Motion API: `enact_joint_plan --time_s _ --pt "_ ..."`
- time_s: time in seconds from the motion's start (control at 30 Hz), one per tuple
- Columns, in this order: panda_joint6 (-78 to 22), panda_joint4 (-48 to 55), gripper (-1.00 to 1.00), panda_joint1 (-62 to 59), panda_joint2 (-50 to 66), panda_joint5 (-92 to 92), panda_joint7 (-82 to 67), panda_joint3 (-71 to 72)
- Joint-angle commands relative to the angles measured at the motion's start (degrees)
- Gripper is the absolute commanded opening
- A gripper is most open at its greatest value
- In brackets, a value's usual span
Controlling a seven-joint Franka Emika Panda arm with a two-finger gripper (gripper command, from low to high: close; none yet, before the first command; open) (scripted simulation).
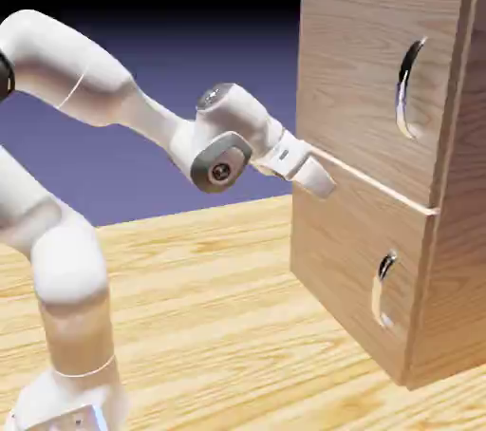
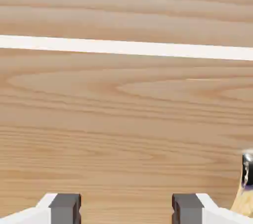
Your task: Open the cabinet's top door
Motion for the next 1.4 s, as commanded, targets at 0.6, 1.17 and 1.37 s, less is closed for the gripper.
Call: enact_joint_plan --time_s 0.6,1.17,1.37 --pt "0.8 10.6 0.0 14.1 -5.4 -47.4 36.2 -16.8" --pt "1.5 20.2 0.0 26.8 -10.2 -89.7 68.6 -31.9" --pt "1.7 23.5 0.0 31.2 -11.9 -104.7 80.1 -37.2"
